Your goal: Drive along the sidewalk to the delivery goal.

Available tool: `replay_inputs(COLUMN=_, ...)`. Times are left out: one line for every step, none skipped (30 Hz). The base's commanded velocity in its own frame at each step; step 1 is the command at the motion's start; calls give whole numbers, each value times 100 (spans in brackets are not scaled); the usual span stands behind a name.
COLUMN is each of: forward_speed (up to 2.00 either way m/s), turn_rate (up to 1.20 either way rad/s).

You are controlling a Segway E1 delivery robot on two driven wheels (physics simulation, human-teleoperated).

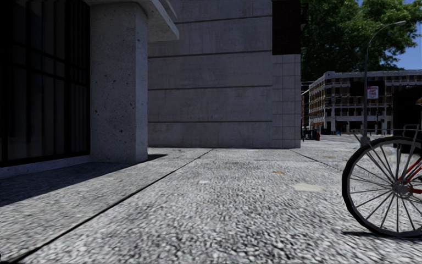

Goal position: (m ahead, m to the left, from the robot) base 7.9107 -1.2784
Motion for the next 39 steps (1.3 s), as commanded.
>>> replay_inputs(forward_speed=200, turn_rate=-2)
replay_inputs(forward_speed=200, turn_rate=-4)
replay_inputs(forward_speed=200, turn_rate=-4)
replay_inputs(forward_speed=200, turn_rate=-5)
replay_inputs(forward_speed=200, turn_rate=-5)
replay_inputs(forward_speed=200, turn_rate=-17)
replay_inputs(forward_speed=200, turn_rate=-28)
replay_inputs(forward_speed=200, turn_rate=-38)
replay_inputs(forward_speed=200, turn_rate=-42)
replay_inputs(forward_speed=200, turn_rate=-42)
replay_inputs(forward_speed=200, turn_rate=-43)
replay_inputs(forward_speed=200, turn_rate=-43)
replay_inputs(forward_speed=200, turn_rate=-43)
replay_inputs(forward_speed=200, turn_rate=-43)
replay_inputs(forward_speed=200, turn_rate=-43)
replay_inputs(forward_speed=200, turn_rate=-43)
replay_inputs(forward_speed=200, turn_rate=-44)
replay_inputs(forward_speed=200, turn_rate=-45)
replay_inputs(forward_speed=200, turn_rate=-46)
replay_inputs(forward_speed=200, turn_rate=-46)
replay_inputs(forward_speed=200, turn_rate=-47)
replay_inputs(forward_speed=200, turn_rate=-47)
replay_inputs(forward_speed=200, turn_rate=-50)
replay_inputs(forward_speed=200, turn_rate=-53)
replay_inputs(forward_speed=200, turn_rate=-53)
replay_inputs(forward_speed=200, turn_rate=-54)
replay_inputs(forward_speed=200, turn_rate=-55)
replay_inputs(forward_speed=200, turn_rate=-55)
replay_inputs(forward_speed=198, turn_rate=-55)
replay_inputs(forward_speed=198, turn_rate=-55)
replay_inputs(forward_speed=197, turn_rate=-55)
replay_inputs(forward_speed=197, turn_rate=-55)
replay_inputs(forward_speed=197, turn_rate=-55)
replay_inputs(forward_speed=197, turn_rate=-55)
replay_inputs(forward_speed=197, turn_rate=-55)
replay_inputs(forward_speed=197, turn_rate=-55)
replay_inputs(forward_speed=197, turn_rate=-55)
replay_inputs(forward_speed=197, turn_rate=-55)
replay_inputs(forward_speed=197, turn_rate=-55)
